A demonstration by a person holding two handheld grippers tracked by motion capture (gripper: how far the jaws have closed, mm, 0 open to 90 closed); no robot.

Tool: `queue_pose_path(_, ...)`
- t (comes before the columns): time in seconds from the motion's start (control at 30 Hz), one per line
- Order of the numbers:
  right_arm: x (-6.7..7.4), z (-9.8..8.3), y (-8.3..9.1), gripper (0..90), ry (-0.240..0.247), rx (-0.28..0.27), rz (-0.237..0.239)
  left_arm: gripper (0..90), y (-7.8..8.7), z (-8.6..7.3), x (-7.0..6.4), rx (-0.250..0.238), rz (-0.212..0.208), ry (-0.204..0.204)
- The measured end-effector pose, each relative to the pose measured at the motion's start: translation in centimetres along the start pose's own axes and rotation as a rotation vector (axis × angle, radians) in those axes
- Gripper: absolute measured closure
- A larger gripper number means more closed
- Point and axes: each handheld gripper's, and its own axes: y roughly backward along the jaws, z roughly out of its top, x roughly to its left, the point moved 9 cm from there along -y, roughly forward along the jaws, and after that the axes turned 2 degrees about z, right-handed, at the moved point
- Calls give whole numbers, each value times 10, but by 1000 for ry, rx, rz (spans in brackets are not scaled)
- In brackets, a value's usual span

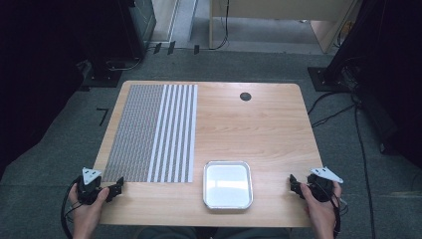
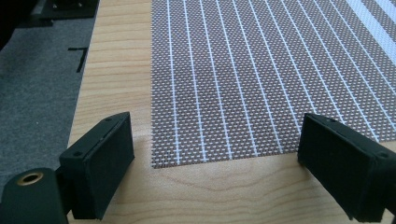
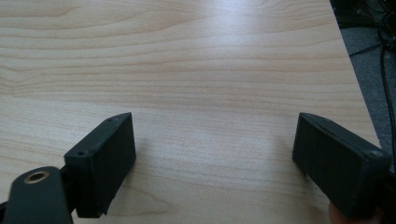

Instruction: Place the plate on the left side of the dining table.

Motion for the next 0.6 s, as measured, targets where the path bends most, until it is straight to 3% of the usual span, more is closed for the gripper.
queue_pose_path(0.23, -3, 2, 3, 190, -29, -27, -20, 120, 3, 3, 1, -11, 8, 4)
queue_pose_path(0.6, 14, 12, 9, 186, -27, -61, 7, 120, 10, 17, -13, -50, -11, 42)
